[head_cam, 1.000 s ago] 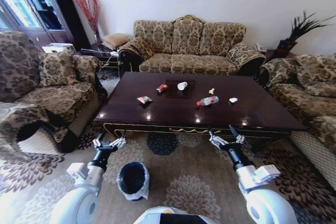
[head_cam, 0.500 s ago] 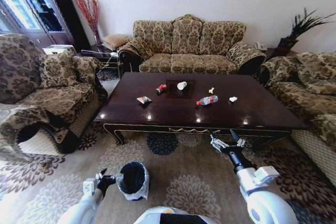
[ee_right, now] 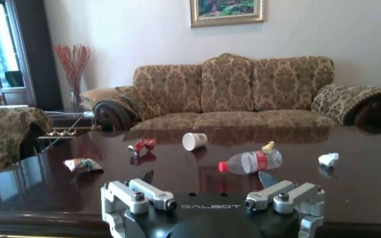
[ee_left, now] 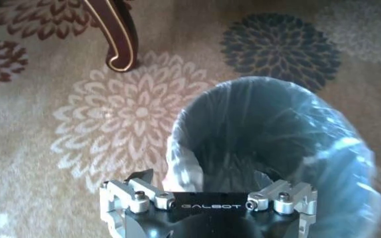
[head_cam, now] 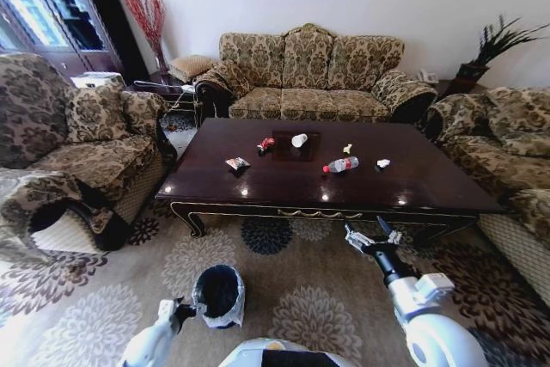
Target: Move to the front of the table and place the trash on the table into the trash bin.
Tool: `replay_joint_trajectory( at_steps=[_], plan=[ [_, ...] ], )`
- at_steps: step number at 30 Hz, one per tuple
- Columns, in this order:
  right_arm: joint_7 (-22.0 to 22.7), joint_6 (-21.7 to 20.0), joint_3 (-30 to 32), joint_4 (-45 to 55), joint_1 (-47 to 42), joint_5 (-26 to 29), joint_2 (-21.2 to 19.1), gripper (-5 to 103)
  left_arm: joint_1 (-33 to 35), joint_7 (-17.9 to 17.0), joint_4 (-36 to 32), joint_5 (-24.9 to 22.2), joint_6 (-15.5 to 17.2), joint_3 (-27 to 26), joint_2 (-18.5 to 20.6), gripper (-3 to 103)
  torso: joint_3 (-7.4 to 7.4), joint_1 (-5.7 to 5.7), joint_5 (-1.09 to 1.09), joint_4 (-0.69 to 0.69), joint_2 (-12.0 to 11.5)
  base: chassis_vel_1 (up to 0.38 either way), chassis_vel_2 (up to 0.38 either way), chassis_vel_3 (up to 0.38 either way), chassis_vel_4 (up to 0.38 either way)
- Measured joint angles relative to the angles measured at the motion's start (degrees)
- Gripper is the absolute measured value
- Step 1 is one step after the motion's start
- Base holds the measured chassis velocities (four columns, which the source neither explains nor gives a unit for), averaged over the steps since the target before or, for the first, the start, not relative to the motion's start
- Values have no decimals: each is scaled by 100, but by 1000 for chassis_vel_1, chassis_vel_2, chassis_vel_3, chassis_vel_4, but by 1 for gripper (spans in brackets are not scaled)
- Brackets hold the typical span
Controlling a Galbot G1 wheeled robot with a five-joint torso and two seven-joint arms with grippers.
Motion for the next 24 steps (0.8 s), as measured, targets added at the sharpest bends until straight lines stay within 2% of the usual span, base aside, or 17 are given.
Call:
replay_joint_trajectory(
  at_steps=[9, 14, 16, 19, 21, 22, 24],
  plan=[
    [-8, 50, 0, -63, -38, 10, -13, 100, -441, 47, 649, 114, -174, 91, 76, 100, 0, 0, 1, 2, 0, 0, 0, 0, 0],
    [-18, 103, 8, -65, -68, 13, -2, 100, -785, 234, 1315, 49, -459, 286, 100, 100, 0, 0, 0, 2, 0, 0, 0, 0, 0],
    [-22, 114, 10, -60, -75, 17, -6, 100, -980, 279, 1690, 70, -729, 340, 12, 100, 0, 0, 0, 2, 0, 0, 0, 0, 0],
    [-28, 116, 9, -52, -91, 18, -7, 100, -1132, 331, 1959, 95, -820, 363, -44, 102, 0, 0, 0, 2, 0, 0, 0, 0, 0],
    [-30, 117, 10, -45, -104, 18, -7, 100, -1225, 389, 2105, 112, -892, 377, -71, 99, 0, 0, 6, 4, 0, 0, 0, 0, 0],
    [-30, 122, 10, -38, -118, 17, -4, 100, -1324, 440, 2272, 143, -968, 385, -88, 98, -1, -1, 18, 6, 2, 0, 0, 0, 0],
    [-30, 127, 14, -30, -135, 17, -1, 100, -1397, 476, 2419, 167, -1042, 393, -103, 96, -2, -1, 21, 8, 4, 0, 0, 0, 0]
  ],
)
